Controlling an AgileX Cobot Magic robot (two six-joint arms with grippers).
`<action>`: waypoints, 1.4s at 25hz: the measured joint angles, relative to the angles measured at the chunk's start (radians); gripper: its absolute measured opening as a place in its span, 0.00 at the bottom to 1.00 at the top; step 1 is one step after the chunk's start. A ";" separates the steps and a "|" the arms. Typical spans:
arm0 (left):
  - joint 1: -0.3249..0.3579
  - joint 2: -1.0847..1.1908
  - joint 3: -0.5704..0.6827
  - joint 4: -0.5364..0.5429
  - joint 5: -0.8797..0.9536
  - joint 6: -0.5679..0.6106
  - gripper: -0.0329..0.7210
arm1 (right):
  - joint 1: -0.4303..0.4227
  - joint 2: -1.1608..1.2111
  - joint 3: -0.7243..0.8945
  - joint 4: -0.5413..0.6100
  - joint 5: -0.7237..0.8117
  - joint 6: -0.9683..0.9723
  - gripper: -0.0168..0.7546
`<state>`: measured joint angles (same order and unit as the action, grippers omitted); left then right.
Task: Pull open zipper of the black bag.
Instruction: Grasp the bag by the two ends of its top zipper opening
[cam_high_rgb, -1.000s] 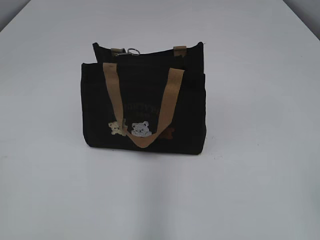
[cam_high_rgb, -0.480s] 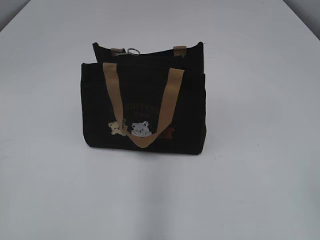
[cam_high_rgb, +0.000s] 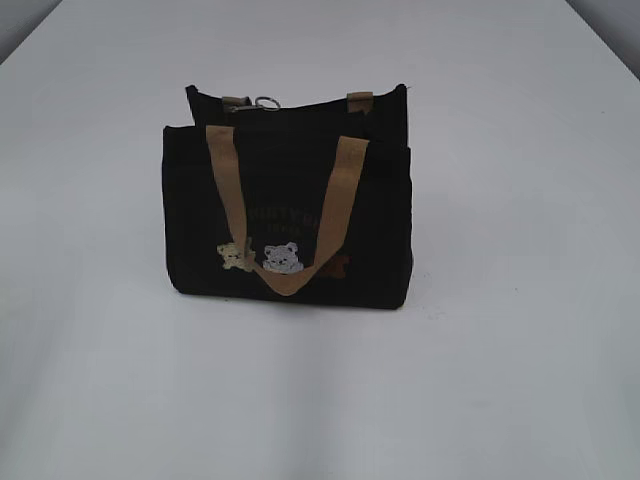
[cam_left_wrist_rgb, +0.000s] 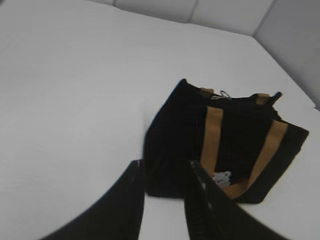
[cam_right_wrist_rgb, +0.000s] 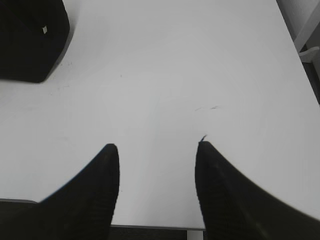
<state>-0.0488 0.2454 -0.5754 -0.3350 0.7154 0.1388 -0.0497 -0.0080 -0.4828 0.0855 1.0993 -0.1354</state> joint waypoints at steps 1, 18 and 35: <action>-0.001 0.081 0.000 -0.080 -0.051 0.087 0.33 | 0.000 0.000 0.000 0.000 0.000 0.000 0.53; -0.129 1.100 -0.014 -1.378 -0.321 1.857 0.40 | 0.000 0.000 0.000 0.000 0.000 0.000 0.53; -0.130 1.339 -0.153 -1.393 -0.198 2.179 0.43 | 0.000 0.000 0.000 0.000 0.000 0.000 0.53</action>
<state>-0.1789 1.5839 -0.7283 -1.7284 0.5172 2.3178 -0.0497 -0.0080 -0.4828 0.0855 1.0993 -0.1354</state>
